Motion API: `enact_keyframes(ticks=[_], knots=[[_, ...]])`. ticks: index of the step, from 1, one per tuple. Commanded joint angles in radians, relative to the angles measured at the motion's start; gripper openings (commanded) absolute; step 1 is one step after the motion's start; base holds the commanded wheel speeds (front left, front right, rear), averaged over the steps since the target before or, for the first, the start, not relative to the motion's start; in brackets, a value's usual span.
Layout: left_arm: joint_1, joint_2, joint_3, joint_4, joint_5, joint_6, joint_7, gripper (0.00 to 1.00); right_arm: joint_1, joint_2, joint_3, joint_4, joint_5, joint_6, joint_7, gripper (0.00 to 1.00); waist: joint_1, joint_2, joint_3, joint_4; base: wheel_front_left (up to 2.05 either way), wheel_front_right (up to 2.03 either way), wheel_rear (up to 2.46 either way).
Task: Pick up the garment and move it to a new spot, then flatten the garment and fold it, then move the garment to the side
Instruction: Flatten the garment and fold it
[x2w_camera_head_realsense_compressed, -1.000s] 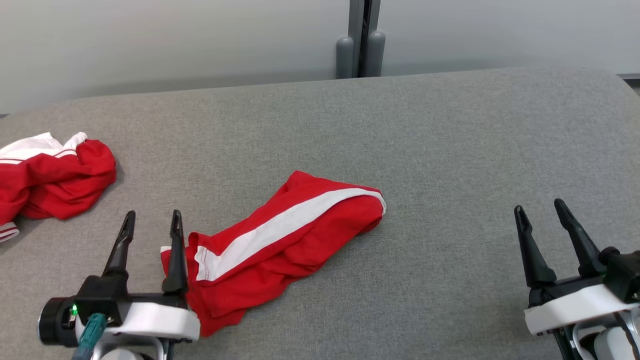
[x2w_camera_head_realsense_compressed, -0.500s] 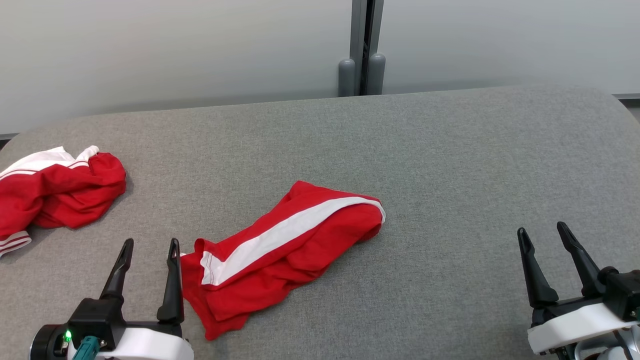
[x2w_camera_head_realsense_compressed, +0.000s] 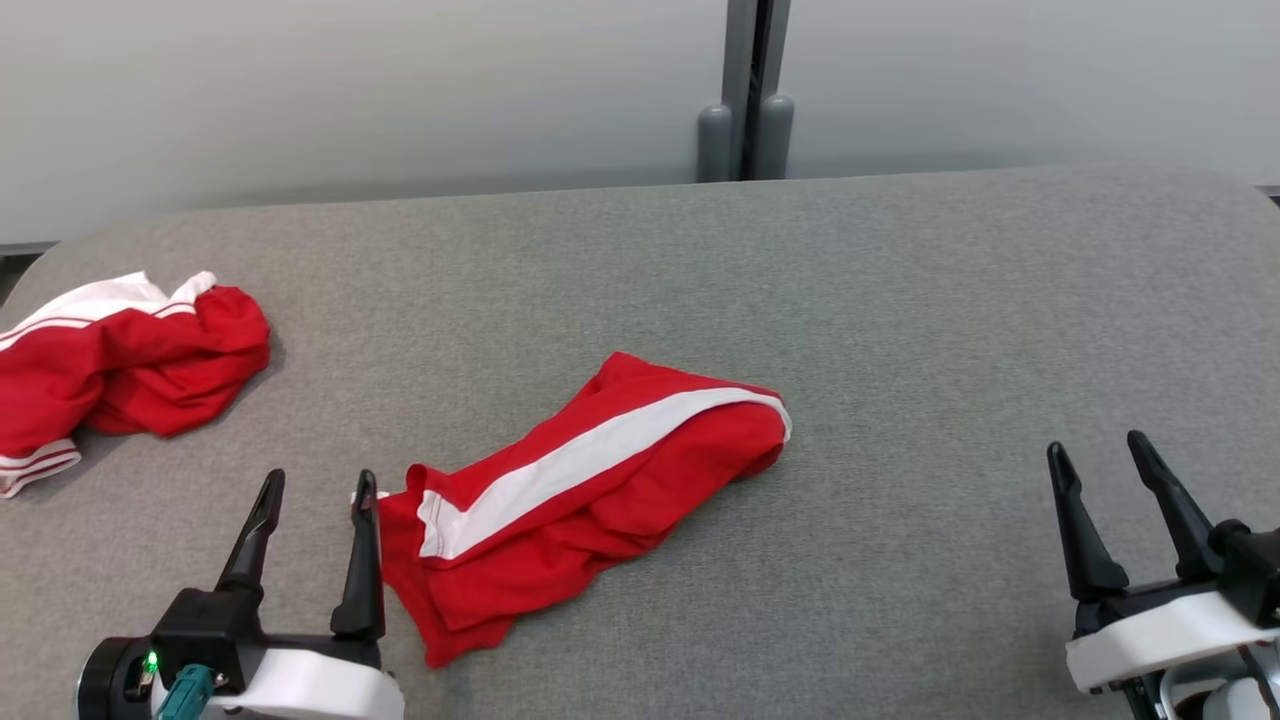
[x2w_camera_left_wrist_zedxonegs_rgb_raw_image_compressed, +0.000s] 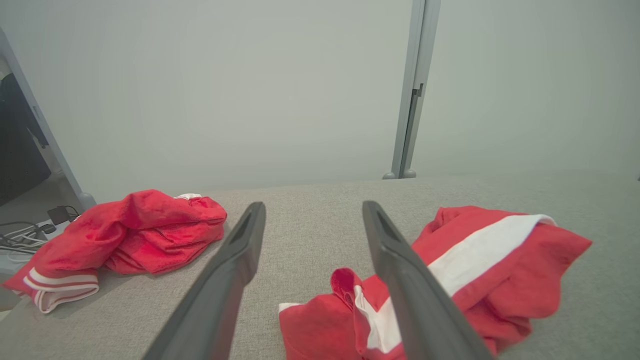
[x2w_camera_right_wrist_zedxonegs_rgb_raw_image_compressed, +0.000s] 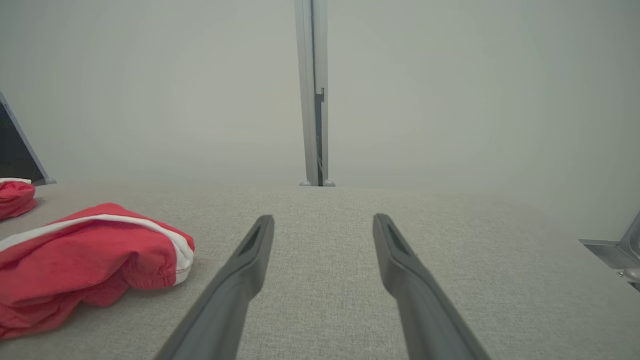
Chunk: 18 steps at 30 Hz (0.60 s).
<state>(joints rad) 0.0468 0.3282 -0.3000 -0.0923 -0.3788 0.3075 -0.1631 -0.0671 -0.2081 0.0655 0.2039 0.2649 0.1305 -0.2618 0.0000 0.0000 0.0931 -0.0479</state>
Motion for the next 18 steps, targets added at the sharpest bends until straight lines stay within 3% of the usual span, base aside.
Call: enact_keyframes(ticks=[1,7,18], knots=[[-0.025,-0.004,-0.001,-0.004,-0.001,-0.003,-0.003,1.00,-0.020,-0.007,0.001,0.005,0.006,0.001,-0.005,1.00,0.0000,0.0000,0.013,0.020,0.00,0.00,0.00],[-0.063,-0.022,-0.023,0.012,0.000,-0.015,-0.016,1.00,-0.078,-0.007,0.070,0.075,0.031,0.000,-0.004,1.00,0.0000,0.0000,0.049,0.089,0.00,0.00,0.00],[-0.117,-0.054,-0.049,0.062,-0.006,-0.033,-0.035,1.00,-0.195,-0.008,0.289,0.267,0.102,0.000,-0.003,1.00,0.0000,0.0000,0.106,0.172,0.00,0.00,0.00]])
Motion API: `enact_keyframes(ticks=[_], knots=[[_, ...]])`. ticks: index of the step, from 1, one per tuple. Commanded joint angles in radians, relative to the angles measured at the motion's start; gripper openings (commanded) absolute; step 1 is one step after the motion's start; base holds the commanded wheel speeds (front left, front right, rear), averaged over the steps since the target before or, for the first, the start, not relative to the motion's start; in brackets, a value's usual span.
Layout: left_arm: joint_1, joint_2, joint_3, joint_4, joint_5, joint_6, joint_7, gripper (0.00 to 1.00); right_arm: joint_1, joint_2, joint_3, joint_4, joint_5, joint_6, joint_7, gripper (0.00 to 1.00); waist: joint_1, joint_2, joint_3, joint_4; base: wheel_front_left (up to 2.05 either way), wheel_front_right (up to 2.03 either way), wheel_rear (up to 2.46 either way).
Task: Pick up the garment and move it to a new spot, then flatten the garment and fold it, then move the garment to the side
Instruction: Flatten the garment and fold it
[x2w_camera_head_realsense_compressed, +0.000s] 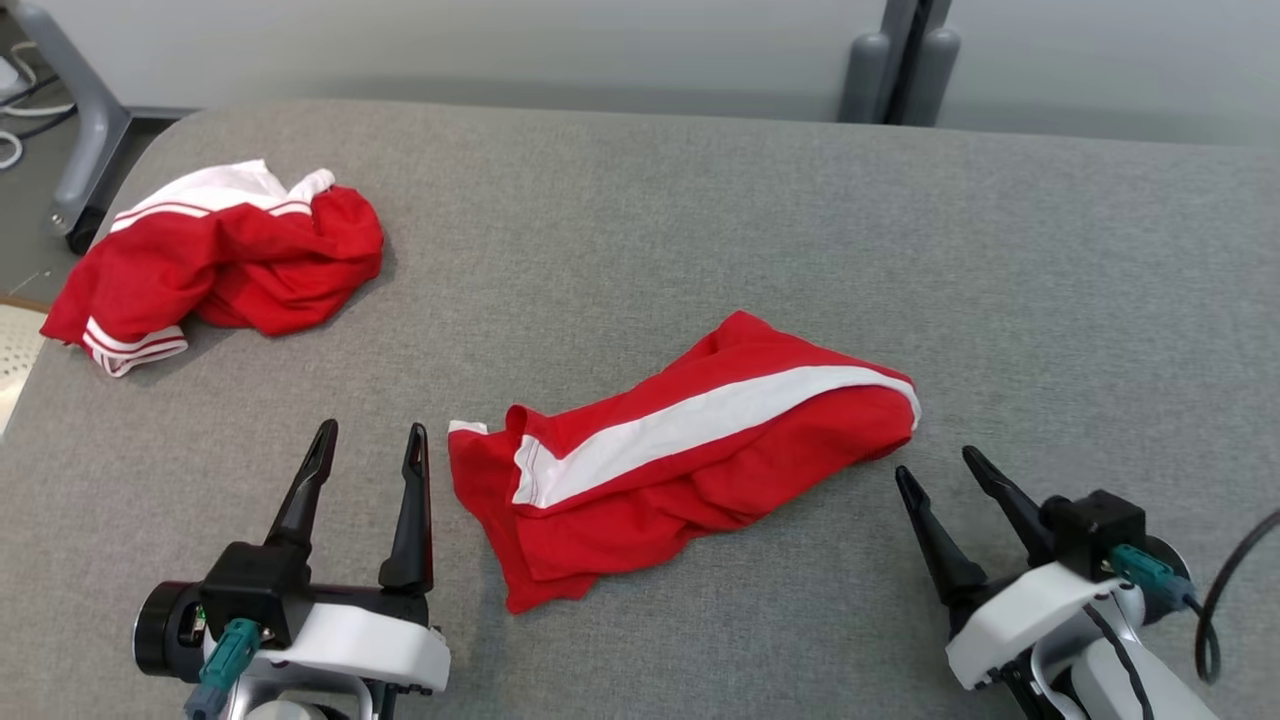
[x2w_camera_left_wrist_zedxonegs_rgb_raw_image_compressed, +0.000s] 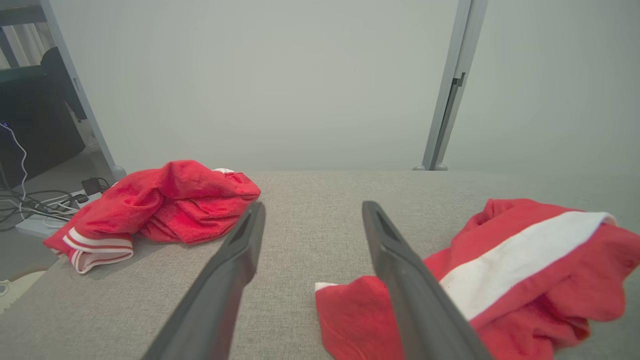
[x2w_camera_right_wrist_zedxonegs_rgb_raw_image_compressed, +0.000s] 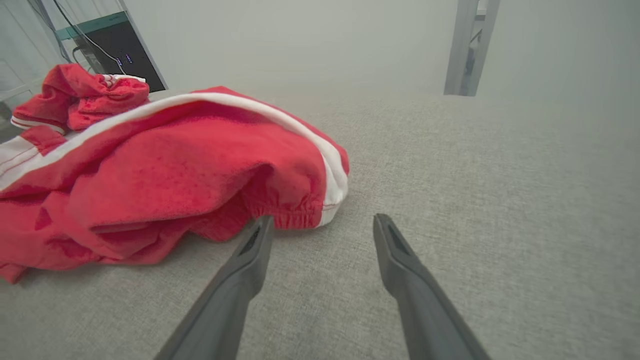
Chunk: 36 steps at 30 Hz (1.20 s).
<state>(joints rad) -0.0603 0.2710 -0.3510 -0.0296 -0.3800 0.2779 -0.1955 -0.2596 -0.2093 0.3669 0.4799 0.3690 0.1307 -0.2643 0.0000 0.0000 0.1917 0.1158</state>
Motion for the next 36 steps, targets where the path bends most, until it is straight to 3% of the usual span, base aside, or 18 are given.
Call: enact_keyframes(ticks=[1,11,12,14,15,24,32,36], knots=[[-0.016,0.000,0.000,0.002,-0.005,-0.004,-0.005,1.00,-0.017,-0.005,0.002,0.007,0.007,0.000,0.000,1.00,0.0000,0.0000,0.015,0.013,0.00,0.00,0.00],[-0.052,-0.015,-0.009,0.039,-0.007,-0.011,-0.021,1.00,-0.140,0.015,0.077,0.120,0.057,0.000,0.000,1.00,0.0000,0.0000,0.042,0.028,0.00,0.00,0.00],[-0.056,-0.016,-0.010,0.042,-0.008,-0.012,-0.023,1.00,-0.150,0.014,0.079,0.129,0.061,0.000,0.000,0.67,0.0000,0.0000,0.043,0.029,0.00,0.00,0.00],[-0.060,-0.018,-0.013,0.049,-0.008,-0.015,-0.025,1.00,-0.161,0.009,0.083,0.140,0.070,0.000,0.000,0.16,0.0000,0.0000,0.046,0.030,0.00,0.00,0.00],[-0.060,-0.018,-0.014,0.052,-0.009,-0.014,-0.028,1.00,-0.166,0.004,0.082,0.139,0.074,0.000,0.000,0.00,0.0000,0.0000,0.047,0.030,0.00,0.00,0.00],[-0.076,-0.025,-0.009,0.069,-0.010,-0.016,-0.042,1.00,-0.161,-0.063,0.042,0.035,0.022,0.000,0.000,0.00,0.0000,0.0000,0.055,0.008,0.00,0.00,0.00],[-0.073,-0.023,-0.003,0.074,-0.013,-0.017,-0.053,1.00,-0.130,-0.188,-0.023,-0.177,-0.215,0.000,0.000,0.00,0.0000,0.0000,0.056,-0.036,0.00,0.00,0.00],[-0.075,-0.020,0.001,0.071,-0.014,-0.017,-0.056,1.00,-0.073,-0.221,0.001,-0.234,-0.287,0.000,0.000,0.00,0.0000,0.0000,0.061,-0.049,0.00,0.00,0.00]])
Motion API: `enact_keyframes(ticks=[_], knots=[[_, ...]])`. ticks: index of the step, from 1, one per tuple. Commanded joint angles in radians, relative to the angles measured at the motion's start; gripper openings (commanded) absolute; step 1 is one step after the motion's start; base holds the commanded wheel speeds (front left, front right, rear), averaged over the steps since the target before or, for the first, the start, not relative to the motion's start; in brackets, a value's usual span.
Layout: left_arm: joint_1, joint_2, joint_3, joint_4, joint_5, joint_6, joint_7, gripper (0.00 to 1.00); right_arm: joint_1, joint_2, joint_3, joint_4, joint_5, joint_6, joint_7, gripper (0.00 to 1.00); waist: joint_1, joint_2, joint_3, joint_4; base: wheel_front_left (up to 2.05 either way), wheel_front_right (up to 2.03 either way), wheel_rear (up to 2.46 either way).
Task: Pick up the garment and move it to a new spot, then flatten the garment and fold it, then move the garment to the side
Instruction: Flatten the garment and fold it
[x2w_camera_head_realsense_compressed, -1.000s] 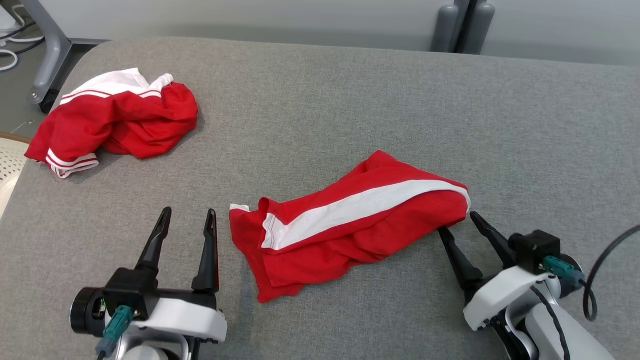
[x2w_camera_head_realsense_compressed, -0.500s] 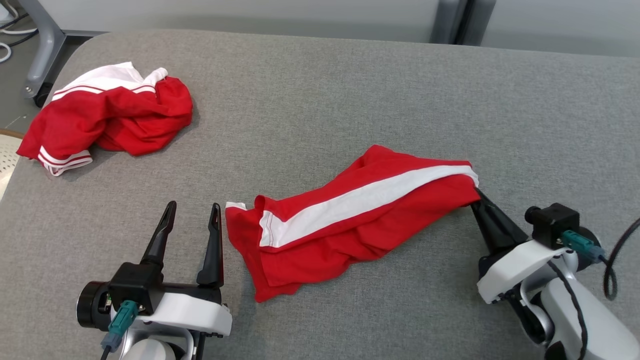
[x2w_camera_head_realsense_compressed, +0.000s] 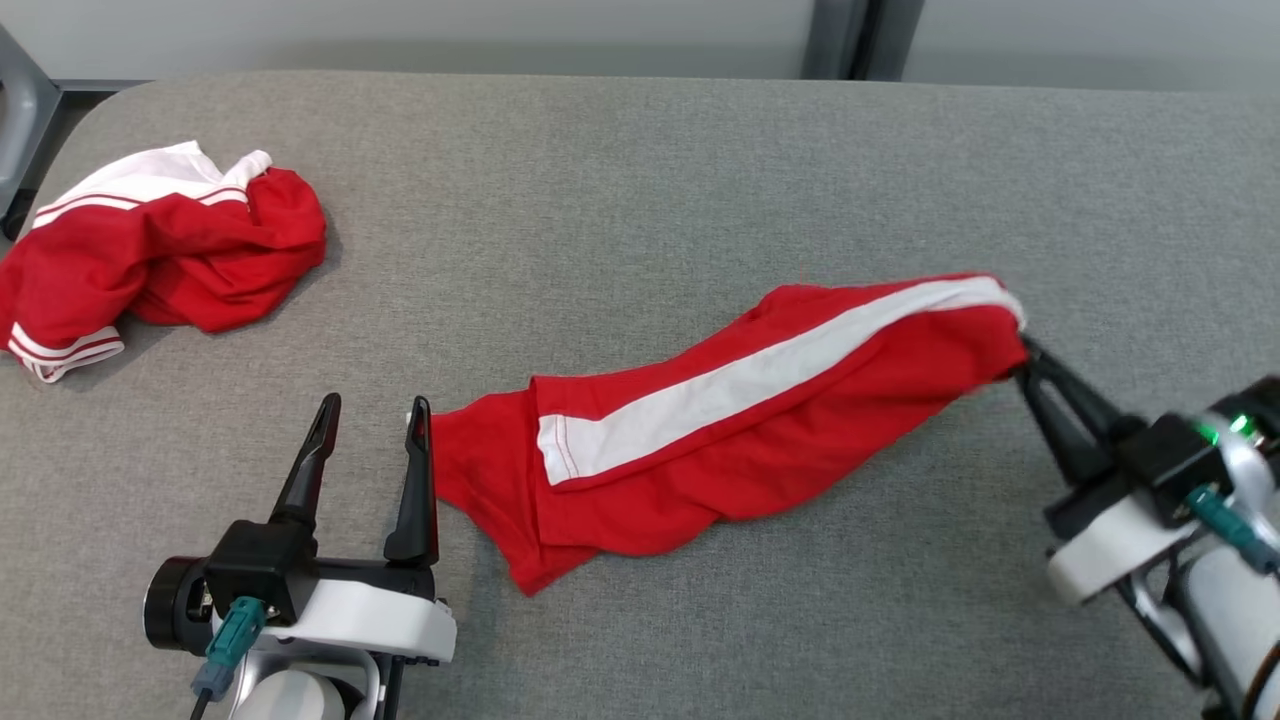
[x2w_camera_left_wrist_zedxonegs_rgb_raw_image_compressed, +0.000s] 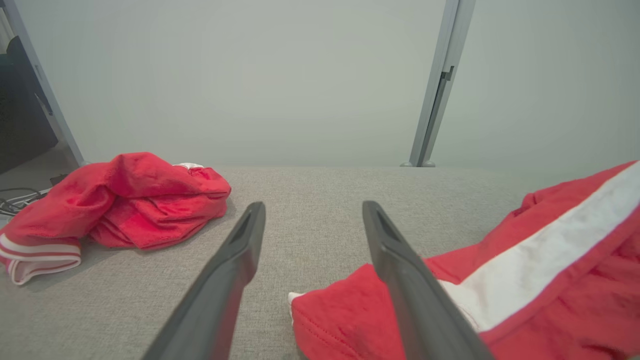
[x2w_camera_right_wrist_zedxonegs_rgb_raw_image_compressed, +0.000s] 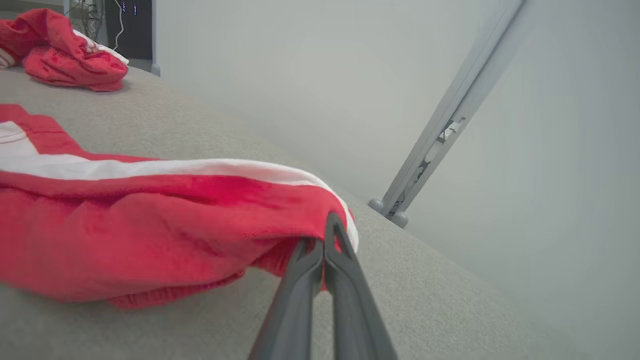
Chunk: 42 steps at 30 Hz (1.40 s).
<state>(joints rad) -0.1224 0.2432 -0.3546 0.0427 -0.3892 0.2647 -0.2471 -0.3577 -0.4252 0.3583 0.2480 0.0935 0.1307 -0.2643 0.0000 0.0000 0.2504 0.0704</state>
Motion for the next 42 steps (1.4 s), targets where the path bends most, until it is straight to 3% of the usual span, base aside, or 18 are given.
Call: enact_keyframes(ticks=[1,5,15,22,23,24,25,26,27,28,42], knots=[[-0.013,0.008,0.004,0.000,-0.005,-0.005,-0.006,1.00,0.039,-0.008,0.026,-0.005,-0.013,0.000,0.000,0.00,0.0000,0.0000,0.003,-0.006,0.00,0.00,0.00],[-0.016,0.008,0.003,0.002,-0.007,-0.008,-0.007,1.00,0.073,-0.009,0.084,0.014,-0.008,0.000,0.000,0.00,0.0000,0.0000,0.005,-0.012,0.00,0.00,0.00],[-0.032,0.007,-0.007,0.009,-0.006,-0.008,-0.007,1.00,0.069,0.064,0.211,0.139,0.054,0.000,0.000,0.00,0.0000,0.0000,0.013,-0.020,0.00,0.00,0.00],[-0.028,0.010,-0.009,0.017,-0.013,-0.007,-0.006,1.00,0.059,0.107,0.217,0.204,0.101,0.000,0.000,0.00,0.0000,0.0000,0.000,-0.025,0.00,0.00,0.00],[-0.024,0.011,-0.008,0.017,-0.014,-0.005,-0.007,1.00,0.064,0.113,0.205,0.198,0.109,0.000,0.000,0.11,0.0000,0.0000,-0.004,-0.027,0.00,0.00,0.00],[-0.020,0.012,-0.008,0.017,-0.015,-0.004,-0.007,1.00,0.071,0.118,0.191,0.190,0.113,0.000,0.000,0.39,0.0000,0.0000,-0.010,-0.029,0.00,0.00,0.00],[-0.016,0.013,-0.008,0.017,-0.016,-0.003,-0.007,1.00,0.081,0.124,0.178,0.180,0.117,0.000,0.000,0.51,0.0000,0.0000,-0.015,-0.031,0.00,0.00,0.00],[-0.012,0.014,-0.008,0.017,-0.016,-0.001,-0.007,1.00,0.090,0.126,0.164,0.169,0.119,0.000,0.000,0.76,0.0000,0.0000,-0.020,-0.033,0.00,0.00,0.00],[-0.009,0.016,-0.007,0.016,-0.017,-0.001,-0.007,1.00,0.099,0.131,0.145,0.154,0.121,0.000,0.000,0.94,0.0000,0.0000,-0.027,-0.035,0.00,0.00,0.00],[-0.004,0.017,-0.006,0.015,-0.018,0.002,-0.006,1.00,0.107,0.134,0.128,0.136,0.123,0.000,0.000,1.00,0.0000,0.0000,-0.033,-0.038,0.00,0.00,0.00],[0.059,0.049,0.014,-0.018,-0.025,0.030,0.002,1.00,0.278,0.196,-0.156,-0.098,0.138,0.000,0.000,1.00,0.0000,0.0000,-0.109,-0.082,0.00,0.00,0.00]])
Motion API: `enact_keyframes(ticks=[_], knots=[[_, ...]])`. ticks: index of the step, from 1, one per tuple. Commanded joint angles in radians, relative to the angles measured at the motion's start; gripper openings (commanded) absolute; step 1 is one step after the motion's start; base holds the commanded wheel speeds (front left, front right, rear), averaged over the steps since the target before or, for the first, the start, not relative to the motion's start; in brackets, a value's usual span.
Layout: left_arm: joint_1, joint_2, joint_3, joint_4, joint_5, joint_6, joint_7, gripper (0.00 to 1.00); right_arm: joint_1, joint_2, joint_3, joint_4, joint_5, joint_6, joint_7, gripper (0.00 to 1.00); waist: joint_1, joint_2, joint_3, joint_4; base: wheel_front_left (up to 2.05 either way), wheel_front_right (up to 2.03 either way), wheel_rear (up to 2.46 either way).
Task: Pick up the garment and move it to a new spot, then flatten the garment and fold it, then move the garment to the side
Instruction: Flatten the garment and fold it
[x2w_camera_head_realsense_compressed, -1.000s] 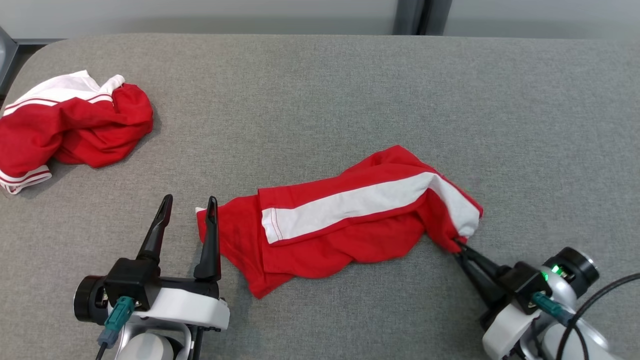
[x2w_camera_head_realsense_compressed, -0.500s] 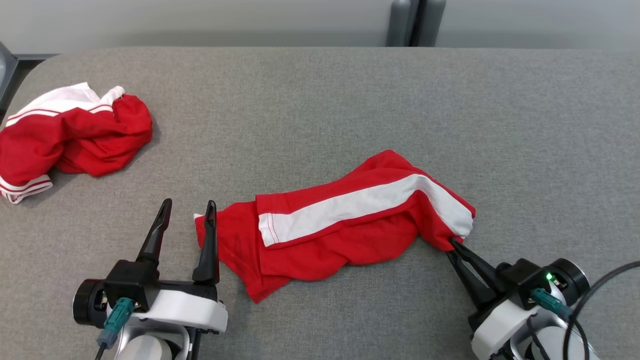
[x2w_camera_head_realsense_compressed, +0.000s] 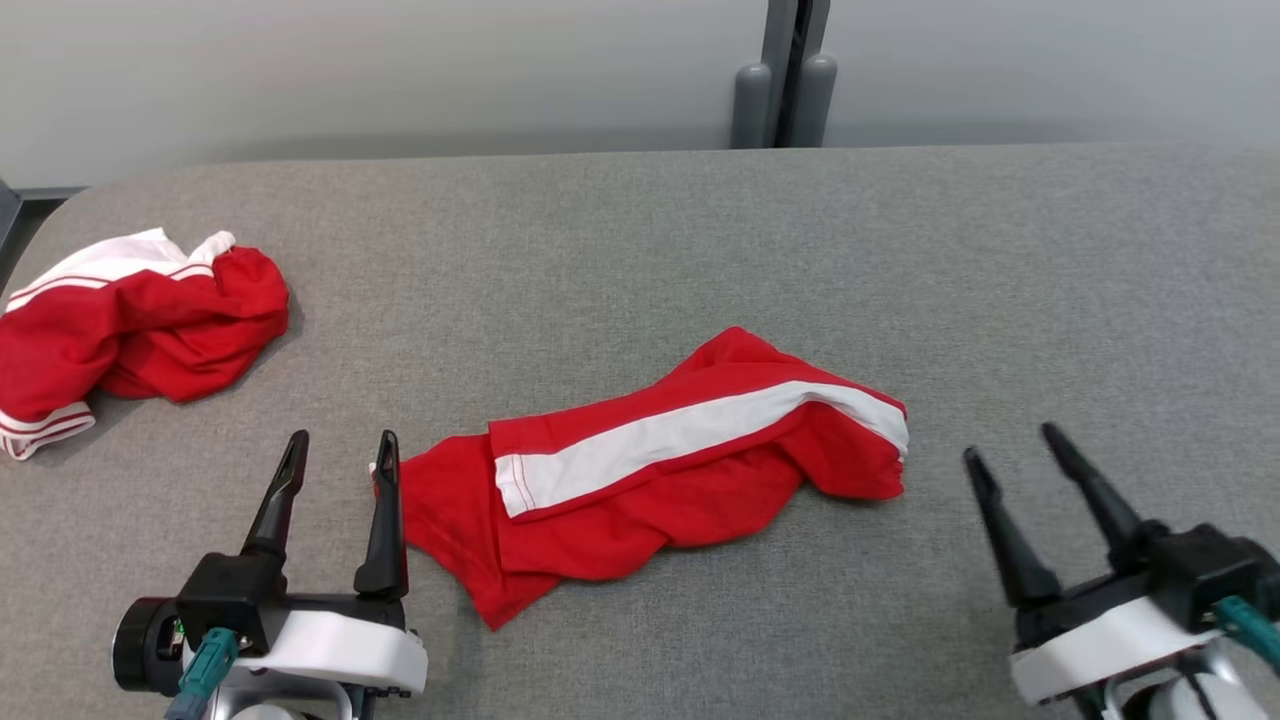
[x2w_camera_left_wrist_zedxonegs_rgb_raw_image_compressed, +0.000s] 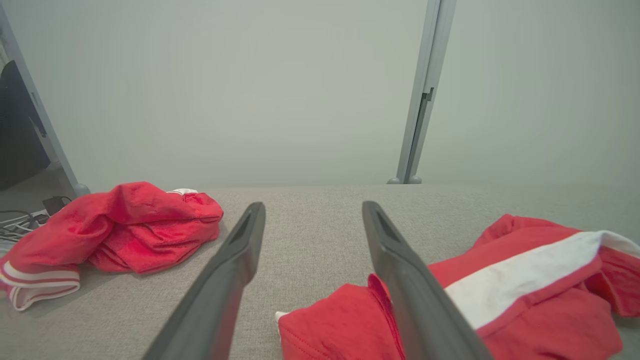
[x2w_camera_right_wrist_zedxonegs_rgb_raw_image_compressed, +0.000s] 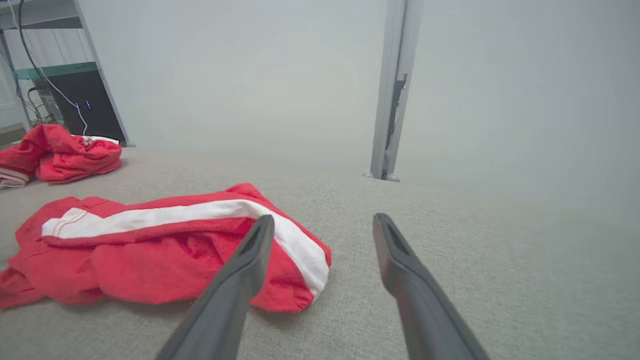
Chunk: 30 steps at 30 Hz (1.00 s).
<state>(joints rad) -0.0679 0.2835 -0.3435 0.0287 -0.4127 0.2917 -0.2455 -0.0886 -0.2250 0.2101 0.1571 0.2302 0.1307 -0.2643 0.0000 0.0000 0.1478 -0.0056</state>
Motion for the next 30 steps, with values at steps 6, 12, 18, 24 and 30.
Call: enact_keyframes(ticks=[6,12,18,24,30], knots=[[0.034,0.020,0.002,-0.034,0.008,0.019,0.003,1.00,0.029,0.010,-0.117,-0.034,0.006,0.000,0.000,1.00,0.0000,0.0000,-0.035,-0.024,0.00,0.00,0.00],[0.068,0.028,-0.004,-0.059,0.010,0.033,0.011,1.00,0.046,0.010,-0.148,-0.036,0.005,0.000,0.000,1.00,0.0000,0.0000,-0.049,-0.032,0.00,0.00,0.00],[0.083,0.035,-0.014,-0.079,0.016,0.042,0.023,1.00,0.056,0.014,-0.147,-0.035,0.002,0.000,0.000,1.00,0.0000,0.0000,-0.046,-0.032,0.00,0.00,0.00],[0.069,0.041,-0.025,-0.085,0.031,0.049,0.036,1.00,0.049,0.015,-0.139,-0.031,-0.004,0.000,0.001,1.00,0.0000,0.0000,-0.041,-0.029,0.00,0.00,0.00],[0.039,0.058,-0.053,-0.100,0.066,0.052,0.067,1.00,0.042,0.009,-0.141,-0.035,-0.010,0.000,0.001,1.00,0.0000,0.0000,-0.031,-0.022,0.00,0.00,0.00]])
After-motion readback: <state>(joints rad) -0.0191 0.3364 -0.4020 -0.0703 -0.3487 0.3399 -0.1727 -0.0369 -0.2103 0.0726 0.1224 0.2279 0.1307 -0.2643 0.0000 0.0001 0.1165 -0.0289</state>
